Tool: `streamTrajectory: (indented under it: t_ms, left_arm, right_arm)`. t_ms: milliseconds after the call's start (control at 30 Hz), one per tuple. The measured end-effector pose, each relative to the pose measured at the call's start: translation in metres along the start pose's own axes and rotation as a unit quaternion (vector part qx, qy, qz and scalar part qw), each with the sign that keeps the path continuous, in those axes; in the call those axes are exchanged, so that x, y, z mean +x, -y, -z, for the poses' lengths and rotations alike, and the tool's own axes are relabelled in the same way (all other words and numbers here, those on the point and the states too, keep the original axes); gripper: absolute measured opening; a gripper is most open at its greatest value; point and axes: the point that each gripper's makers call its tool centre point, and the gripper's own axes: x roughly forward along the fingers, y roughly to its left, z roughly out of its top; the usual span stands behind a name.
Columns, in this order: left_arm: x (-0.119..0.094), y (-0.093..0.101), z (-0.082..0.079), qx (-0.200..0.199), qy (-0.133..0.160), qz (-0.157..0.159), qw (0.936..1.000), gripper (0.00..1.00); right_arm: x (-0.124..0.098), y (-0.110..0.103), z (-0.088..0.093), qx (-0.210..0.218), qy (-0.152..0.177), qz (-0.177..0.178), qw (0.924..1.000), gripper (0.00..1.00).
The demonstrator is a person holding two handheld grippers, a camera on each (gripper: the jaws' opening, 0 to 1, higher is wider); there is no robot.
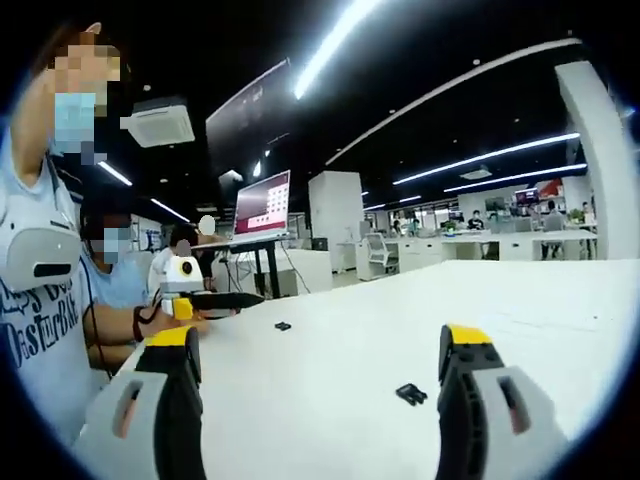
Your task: Snap the two parts of the plastic buckle together until the buckle closes and remains connected.
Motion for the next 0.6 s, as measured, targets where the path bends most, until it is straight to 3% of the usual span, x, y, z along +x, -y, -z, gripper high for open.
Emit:
streamTrajectory:
  t_ms: [167,300,600]
  left_arm:
    - [0.0,0.001,0.003,0.005,-0.006,0.001,1.0,0.83]
    - [0.0,0.001,0.004,0.011,-0.011,0.001,0.9999,0.83]
    - [-0.002,0.0,0.004,0.016,-0.009,-0.003,0.9998,0.83]
  right_arm:
    - [0.003,-0.004,0.005,0.005,0.004,-0.006,1.0,1.0]
    - [0.002,-0.007,0.019,0.025,-0.008,-0.013,0.9996,1.0]
    - [0.004,-0.016,0.017,0.022,-0.003,-0.028,0.9994,1.0]
